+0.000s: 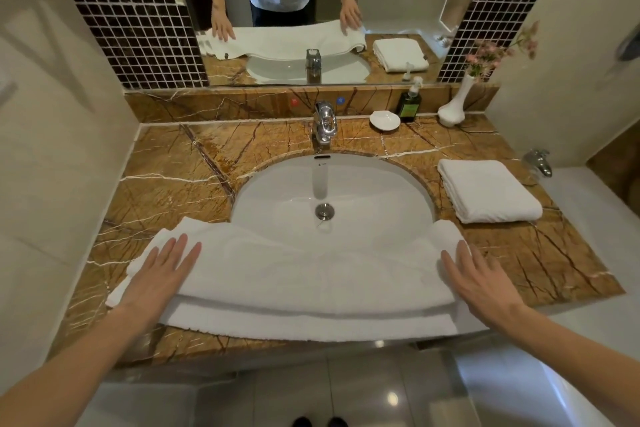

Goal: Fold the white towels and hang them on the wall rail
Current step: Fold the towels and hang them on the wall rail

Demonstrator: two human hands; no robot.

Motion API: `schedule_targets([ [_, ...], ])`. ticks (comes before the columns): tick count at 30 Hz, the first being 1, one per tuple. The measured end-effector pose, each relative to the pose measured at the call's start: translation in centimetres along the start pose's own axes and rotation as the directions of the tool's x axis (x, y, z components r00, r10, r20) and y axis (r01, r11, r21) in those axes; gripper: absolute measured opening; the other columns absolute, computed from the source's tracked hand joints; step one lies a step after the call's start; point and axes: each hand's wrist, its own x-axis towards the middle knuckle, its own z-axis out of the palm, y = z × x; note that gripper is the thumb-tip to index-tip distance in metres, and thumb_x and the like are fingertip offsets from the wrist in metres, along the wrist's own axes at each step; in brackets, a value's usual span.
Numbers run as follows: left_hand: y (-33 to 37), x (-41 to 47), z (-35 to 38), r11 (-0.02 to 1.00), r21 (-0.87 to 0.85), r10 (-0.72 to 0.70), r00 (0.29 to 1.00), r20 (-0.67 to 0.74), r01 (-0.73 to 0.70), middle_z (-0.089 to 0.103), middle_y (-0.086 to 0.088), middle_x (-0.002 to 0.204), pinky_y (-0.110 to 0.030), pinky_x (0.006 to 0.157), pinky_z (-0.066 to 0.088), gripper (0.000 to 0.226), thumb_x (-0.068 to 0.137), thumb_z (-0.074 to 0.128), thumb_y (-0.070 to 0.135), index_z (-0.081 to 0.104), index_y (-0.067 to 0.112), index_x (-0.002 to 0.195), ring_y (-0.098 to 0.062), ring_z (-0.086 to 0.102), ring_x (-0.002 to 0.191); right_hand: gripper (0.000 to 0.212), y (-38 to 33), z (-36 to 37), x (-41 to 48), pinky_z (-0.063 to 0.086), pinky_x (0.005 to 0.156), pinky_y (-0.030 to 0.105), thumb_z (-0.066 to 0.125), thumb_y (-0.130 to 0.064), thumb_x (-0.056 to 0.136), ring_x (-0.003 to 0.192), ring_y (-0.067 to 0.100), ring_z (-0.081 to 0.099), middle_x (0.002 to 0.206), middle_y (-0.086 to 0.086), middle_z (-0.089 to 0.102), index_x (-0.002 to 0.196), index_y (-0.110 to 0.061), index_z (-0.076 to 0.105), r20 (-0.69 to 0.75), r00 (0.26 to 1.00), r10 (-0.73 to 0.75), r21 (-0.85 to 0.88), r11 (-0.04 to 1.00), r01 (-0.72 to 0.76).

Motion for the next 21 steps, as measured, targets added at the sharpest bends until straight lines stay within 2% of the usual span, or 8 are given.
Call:
schedule_targets([
  [6,-1.9,0.4,-1.5,0.993,0.098,-0.056,0.994,-0.098,0.066,-0.029,-0.019,0.148,-0.044,0.114,-0.016,0.098,0.072,0.034,-0.024,-0.025,0.012,0.142,-0.031,-0.023,0.139,0.081,-0.6,0.1,-0.3,0.024,0.114,0.054,0.054,-0.004,0.091,0.142,0.048,0.011,0.153,0.033,0.003,0.149,-0.003,-0.001,0.054,0.998,-0.026,-0.005,1.0,0.027],
  [10,-3.1,0.0,-0.3,0.984,0.177,0.01,0.998,-0.064,0.001,-0.024,-0.017,0.149,-0.051,0.106,-0.025,0.104,0.072,0.048,-0.018,-0.022,0.014,0.143,-0.035,-0.02,0.14,0.077,-2.3,0.6,-0.7,0.017,0.113,0.059,0.051,-0.006,0.094,0.142,0.049,0.008,0.152,0.037,0.001,0.149,0.001,-0.002,0.069,0.997,-0.039,0.049,0.998,0.036],
  [11,-2.9,-0.2,0.0,0.986,0.164,0.017,0.999,-0.05,-0.008,-0.024,-0.017,0.149,-0.052,0.105,-0.026,0.106,0.071,0.051,-0.019,-0.019,0.013,0.143,-0.035,-0.02,0.14,0.081,-2.7,0.7,-0.7,0.021,0.11,0.063,0.059,-0.007,0.089,0.139,0.052,0.015,0.149,0.04,0.008,0.148,0.003,0.006,0.043,0.999,-0.026,0.072,0.997,0.023],
  [13,-2.6,-0.8,1.1,0.983,0.179,0.021,0.999,0.04,-0.028,-0.03,-0.017,0.147,-0.055,0.102,-0.026,0.106,0.074,0.054,-0.016,-0.024,0.012,0.141,-0.035,-0.025,0.138,0.096,-2.9,1.4,-0.2,0.042,0.088,0.072,0.086,-0.004,0.054,0.12,0.059,0.043,0.131,0.047,0.039,0.135,0.01,0.037,0.061,0.998,-0.015,0.102,0.995,0.008],
  [14,-2.5,-1.1,1.7,0.987,0.16,0.016,0.999,0.043,-0.023,-0.03,-0.017,0.148,-0.056,0.103,-0.024,0.11,0.072,0.057,-0.015,-0.023,0.013,0.142,-0.035,-0.023,0.139,0.099,-3.0,2.5,0.1,0.047,0.077,0.071,0.09,0.001,0.036,0.108,0.059,0.053,0.12,0.046,0.05,0.125,0.012,0.049,0.016,1.0,-0.026,0.124,0.992,0.024],
  [16,-2.5,-1.4,3.1,0.991,0.13,0.012,1.0,0.01,-0.013,-0.015,-0.018,0.154,-0.06,0.11,-0.01,0.127,0.054,0.071,-0.017,-0.005,0.018,0.15,-0.036,-0.01,0.143,0.101,-2.8,4.6,0.6,0.049,0.072,0.068,0.09,0.005,0.024,0.102,0.056,0.059,0.115,0.043,0.055,0.119,0.011,0.055,0.004,1.0,-0.004,0.167,0.986,0.003],
  [18,-2.6,-1.7,3.5,0.997,0.065,-0.034,0.999,0.011,0.033,-0.008,-0.018,0.156,-0.063,0.112,0.008,0.133,0.048,0.075,-0.016,-0.001,0.022,0.151,-0.036,-0.003,0.144,0.103,-3.0,3.2,0.0,0.049,0.079,0.064,0.091,0.003,0.031,0.111,0.054,0.055,0.124,0.041,0.05,0.127,0.009,0.052,0.018,1.0,0.001,0.145,0.989,-0.004],
  [21,-2.3,-1.7,2.5,0.992,-0.038,-0.118,0.993,0.001,0.118,-0.024,-0.018,0.152,-0.055,0.115,0.012,0.111,0.08,0.064,-0.001,-0.024,0.022,0.144,-0.037,-0.009,0.144,0.097,-2.9,2.8,-1.0,0.033,0.106,0.057,0.073,0.0,0.072,0.138,0.048,0.023,0.148,0.036,0.011,0.148,0.003,0.011,-0.075,0.996,-0.056,0.183,0.981,0.069],
])
